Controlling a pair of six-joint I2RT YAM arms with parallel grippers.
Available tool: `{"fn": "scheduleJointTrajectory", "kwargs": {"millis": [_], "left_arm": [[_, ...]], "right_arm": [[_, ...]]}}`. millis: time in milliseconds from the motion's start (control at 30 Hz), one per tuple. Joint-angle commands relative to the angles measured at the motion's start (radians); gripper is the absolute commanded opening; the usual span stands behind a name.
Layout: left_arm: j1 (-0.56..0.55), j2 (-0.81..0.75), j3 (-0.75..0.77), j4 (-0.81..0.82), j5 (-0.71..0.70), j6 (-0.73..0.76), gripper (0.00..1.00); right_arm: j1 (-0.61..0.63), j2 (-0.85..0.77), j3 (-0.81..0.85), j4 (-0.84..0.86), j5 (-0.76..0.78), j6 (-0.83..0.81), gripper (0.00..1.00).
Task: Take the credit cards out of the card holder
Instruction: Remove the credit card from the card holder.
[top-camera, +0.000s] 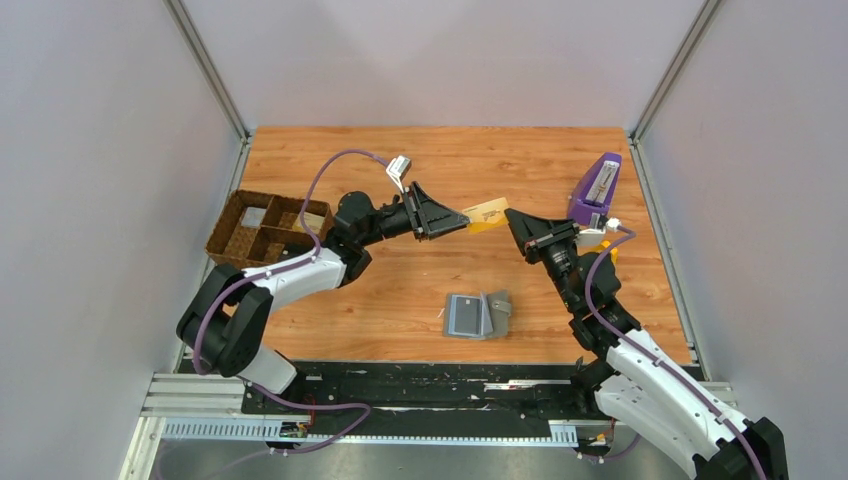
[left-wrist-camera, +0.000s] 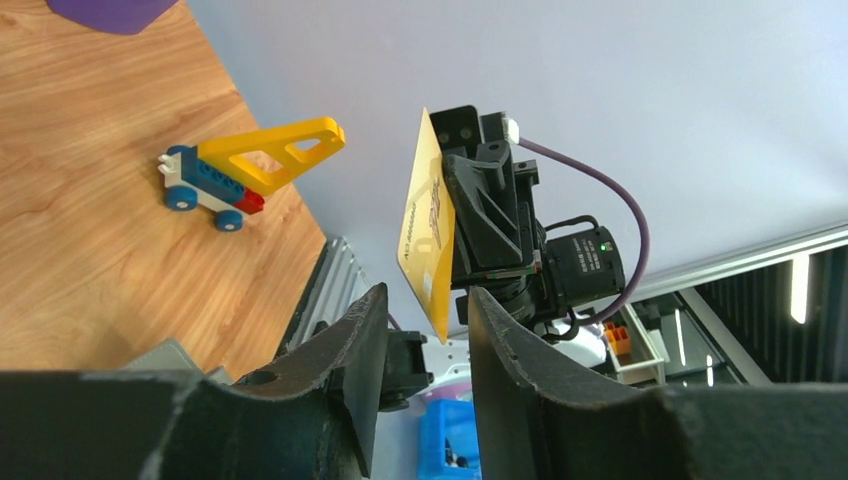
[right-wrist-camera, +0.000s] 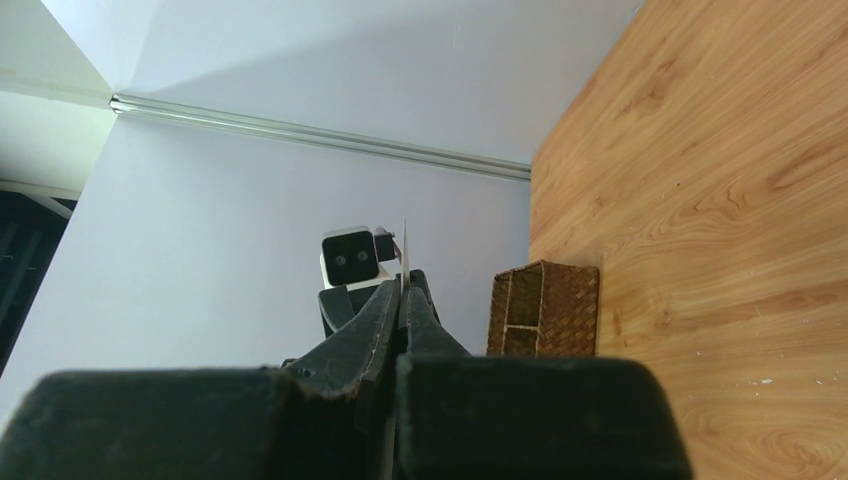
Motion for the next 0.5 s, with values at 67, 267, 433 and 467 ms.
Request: {"fn": "scheduleJointTrajectory", "kwargs": {"millis": [67, 267, 433, 467], "left_arm": [[-0.003, 0.023, 0.039, 0.091, 0.005, -0.031, 0.3], [0.0, 0.038, 0.056, 0.065, 0.012, -0.03, 0.0], [0.05, 0.027, 0.064, -0.003, 0.06, 0.0, 0.0], [0.081, 0.016, 0.07, -0.055, 0.09, 0.025, 0.0]], "right_arm": [[0.005, 0.008, -0.001, 0.051, -0.017, 0.044, 0.0], [0.005, 0.003, -0.021, 0.054, -0.037, 0.045, 0.07], [0.005, -0.048, -0.035, -0.013, -0.028, -0.002, 0.3], [0.005, -0.066, -0.039, -0.031, -0.023, -0.019, 0.34]]}}
